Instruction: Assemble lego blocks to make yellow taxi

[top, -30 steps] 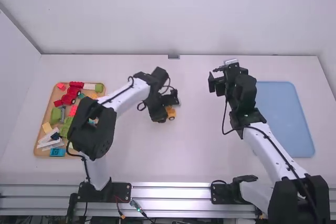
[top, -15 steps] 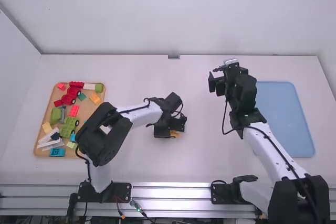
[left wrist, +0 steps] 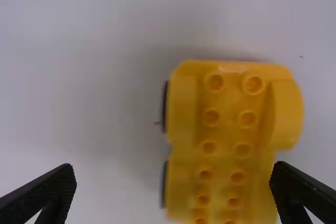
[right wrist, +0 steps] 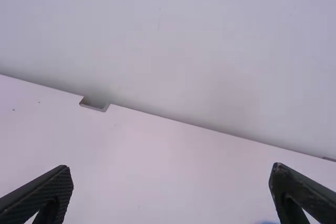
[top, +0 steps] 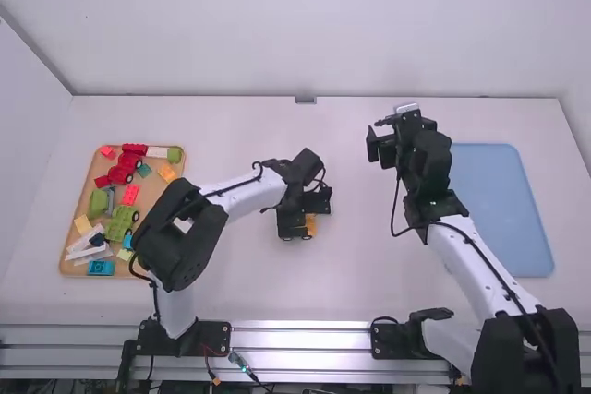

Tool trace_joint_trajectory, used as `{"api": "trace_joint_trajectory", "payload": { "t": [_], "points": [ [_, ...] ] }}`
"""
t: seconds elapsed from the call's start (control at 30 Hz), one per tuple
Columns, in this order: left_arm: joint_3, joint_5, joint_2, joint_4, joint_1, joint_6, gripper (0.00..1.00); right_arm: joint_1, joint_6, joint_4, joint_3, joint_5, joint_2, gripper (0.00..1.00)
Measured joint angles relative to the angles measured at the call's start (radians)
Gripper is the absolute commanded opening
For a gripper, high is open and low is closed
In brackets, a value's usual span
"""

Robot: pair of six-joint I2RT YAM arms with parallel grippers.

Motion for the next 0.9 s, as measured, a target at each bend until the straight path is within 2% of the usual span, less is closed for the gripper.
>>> {"api": "trace_joint_trajectory", "payload": {
  "t": [0.17,0.3,0.43,0.53,0.9],
  "points": [
    [0.062,0.005,-0.047,-0.058,0.096,-0.077,0.99,0.0,0.0,0.0,0.0,0.003,0.0,0.99],
    [0.111,0.007,-0.103,-0.093,0.242,-0.221,0.99,0.0,0.0,0.001,0.0,0.003,0.0,0.99],
    [0.148,0.006,-0.134,-0.21,0.429,-0.422,0.99,0.0,0.0,0.012,0.0,-0.002,0.0,0.99],
    [0.146,0.006,-0.135,-0.259,0.534,-0.537,0.99,0.0,0.0,0.027,0.0,-0.001,0.0,0.99],
    [0.109,0.007,-0.135,-0.256,0.862,-0.834,0.99,0.0,0.0,0.03,0.0,0.002,0.0,0.99]
  ]
}}
